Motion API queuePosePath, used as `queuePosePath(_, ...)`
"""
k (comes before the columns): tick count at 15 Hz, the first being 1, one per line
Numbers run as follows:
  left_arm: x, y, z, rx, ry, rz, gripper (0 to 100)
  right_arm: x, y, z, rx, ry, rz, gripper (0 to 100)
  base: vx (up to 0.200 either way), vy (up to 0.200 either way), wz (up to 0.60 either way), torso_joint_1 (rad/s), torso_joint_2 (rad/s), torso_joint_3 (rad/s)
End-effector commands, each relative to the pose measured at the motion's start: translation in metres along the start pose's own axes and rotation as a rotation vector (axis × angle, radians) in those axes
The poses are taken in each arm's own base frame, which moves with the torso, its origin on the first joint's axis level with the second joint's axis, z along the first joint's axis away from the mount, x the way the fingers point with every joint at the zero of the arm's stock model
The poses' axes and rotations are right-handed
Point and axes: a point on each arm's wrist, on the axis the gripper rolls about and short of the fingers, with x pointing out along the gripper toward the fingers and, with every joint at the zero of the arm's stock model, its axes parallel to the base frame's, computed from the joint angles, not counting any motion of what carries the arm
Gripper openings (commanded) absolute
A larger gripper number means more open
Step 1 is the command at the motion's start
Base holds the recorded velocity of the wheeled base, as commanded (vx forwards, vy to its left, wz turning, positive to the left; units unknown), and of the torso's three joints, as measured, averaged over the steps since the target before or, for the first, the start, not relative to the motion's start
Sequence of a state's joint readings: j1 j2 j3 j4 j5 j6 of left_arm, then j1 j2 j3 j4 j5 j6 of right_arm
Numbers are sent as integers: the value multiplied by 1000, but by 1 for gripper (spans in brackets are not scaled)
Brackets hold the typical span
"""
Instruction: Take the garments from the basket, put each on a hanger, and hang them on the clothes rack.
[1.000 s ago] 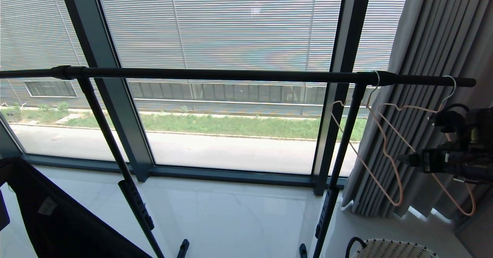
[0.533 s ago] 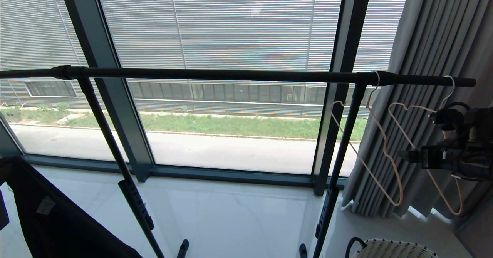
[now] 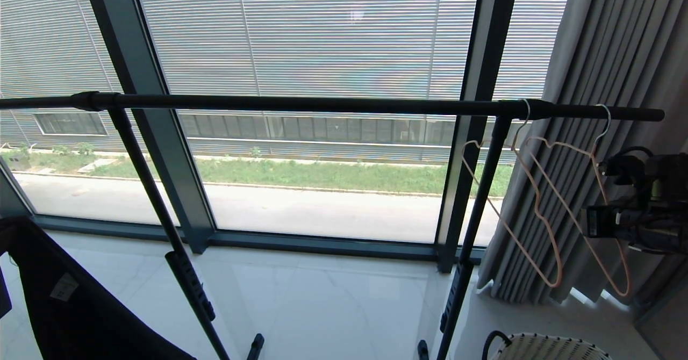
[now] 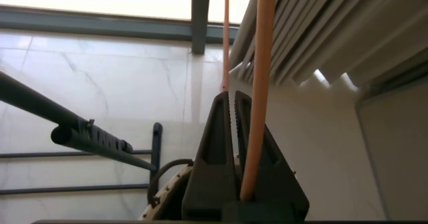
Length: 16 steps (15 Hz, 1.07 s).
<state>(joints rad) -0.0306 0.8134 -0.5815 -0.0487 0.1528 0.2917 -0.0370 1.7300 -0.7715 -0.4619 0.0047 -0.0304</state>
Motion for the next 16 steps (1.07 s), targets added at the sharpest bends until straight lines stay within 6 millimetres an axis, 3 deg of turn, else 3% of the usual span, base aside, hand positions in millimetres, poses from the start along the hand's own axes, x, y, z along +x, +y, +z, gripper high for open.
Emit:
queuePosePath(1, 0, 0, 0, 0, 1, 0, 0, 0, 0, 0, 0, -1, 0, 0, 0, 0, 0, 0, 0, 0)
queuePosePath(6, 0, 0, 0, -2, 0, 1, 0, -3, 0, 11, 7, -98, -3, 0, 0, 0, 0, 0, 0, 0)
queuePosePath(11, 0, 0, 0, -2, -2, 1, 0, -23, 0, 22, 34, -170, 1, 0, 0, 0, 0, 0, 0, 0)
queuePosePath(13, 0, 0, 0, -1, -1, 3, 0, -38, 0, 15, 30, -170, 5, 0, 0, 0, 0, 0, 0, 0)
queuePosePath(16, 0, 1, 2, 9, -25, 10, 0, -60, 1, -12, 23, -121, 6, 0, -200, 0, 0, 7, 1, 6)
